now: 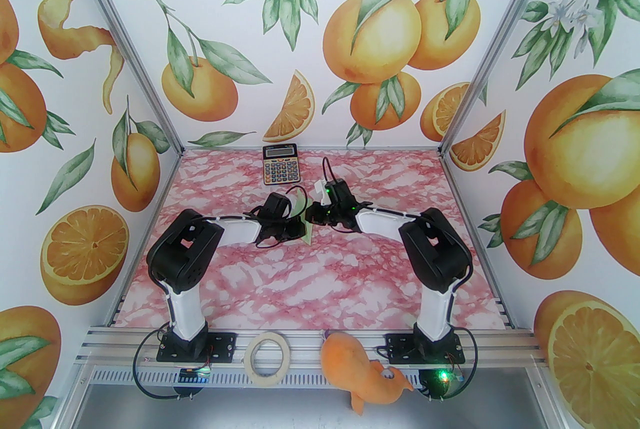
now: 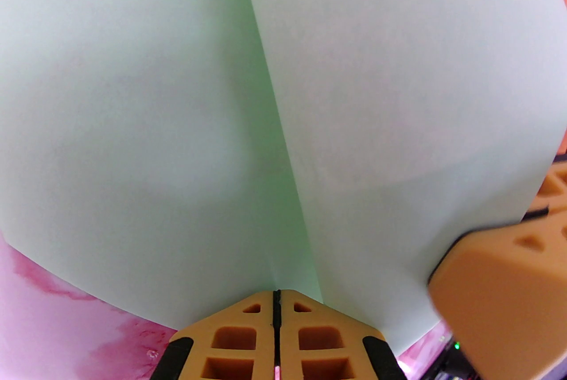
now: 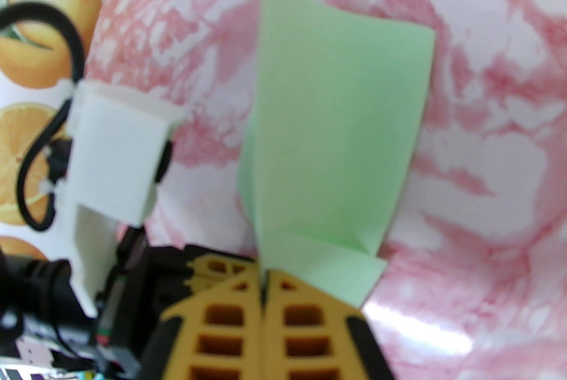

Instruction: Fold a paper plane with a square sheet of paper (fold left side to right side)

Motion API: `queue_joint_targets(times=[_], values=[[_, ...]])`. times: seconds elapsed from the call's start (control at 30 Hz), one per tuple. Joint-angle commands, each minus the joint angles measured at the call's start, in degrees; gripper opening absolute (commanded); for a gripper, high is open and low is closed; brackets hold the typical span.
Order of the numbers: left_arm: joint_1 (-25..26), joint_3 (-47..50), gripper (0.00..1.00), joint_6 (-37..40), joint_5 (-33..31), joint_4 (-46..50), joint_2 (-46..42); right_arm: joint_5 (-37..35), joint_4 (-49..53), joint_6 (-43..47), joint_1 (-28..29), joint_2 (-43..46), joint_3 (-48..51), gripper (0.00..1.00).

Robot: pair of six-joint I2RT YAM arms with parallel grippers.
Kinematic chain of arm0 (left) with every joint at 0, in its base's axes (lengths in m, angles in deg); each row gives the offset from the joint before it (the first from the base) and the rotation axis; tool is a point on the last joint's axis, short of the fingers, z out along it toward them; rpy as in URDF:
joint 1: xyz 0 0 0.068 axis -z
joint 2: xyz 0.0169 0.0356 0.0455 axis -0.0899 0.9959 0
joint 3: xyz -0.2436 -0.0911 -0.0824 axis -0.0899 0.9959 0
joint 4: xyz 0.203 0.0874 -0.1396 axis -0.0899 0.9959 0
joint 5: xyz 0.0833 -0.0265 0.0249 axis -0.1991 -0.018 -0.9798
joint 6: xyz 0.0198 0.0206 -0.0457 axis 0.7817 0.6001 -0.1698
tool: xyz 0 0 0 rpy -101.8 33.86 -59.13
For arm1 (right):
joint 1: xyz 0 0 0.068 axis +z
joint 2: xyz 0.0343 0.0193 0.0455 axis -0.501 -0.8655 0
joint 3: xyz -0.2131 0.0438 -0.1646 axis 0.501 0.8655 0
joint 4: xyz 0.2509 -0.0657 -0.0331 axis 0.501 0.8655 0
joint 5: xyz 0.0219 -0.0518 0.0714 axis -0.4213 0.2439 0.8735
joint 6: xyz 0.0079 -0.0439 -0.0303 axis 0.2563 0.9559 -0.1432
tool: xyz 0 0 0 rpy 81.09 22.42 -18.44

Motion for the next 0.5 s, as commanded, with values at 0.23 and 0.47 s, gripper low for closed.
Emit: queue_joint_targets(times=[0.23, 0.47], values=[[-1.3, -0.6, 0.07, 4.4, 1.9, 2.9, 0.2, 6.4, -4.4, -0.3, -1.3, -4.3, 0.4, 0.03], [-1.8, -1.1, 0.07, 5.9, 1.7, 4.1, 0.2, 10.0, -6.6, -0.7, -2.5, -5.7, 0.6, 0.03]])
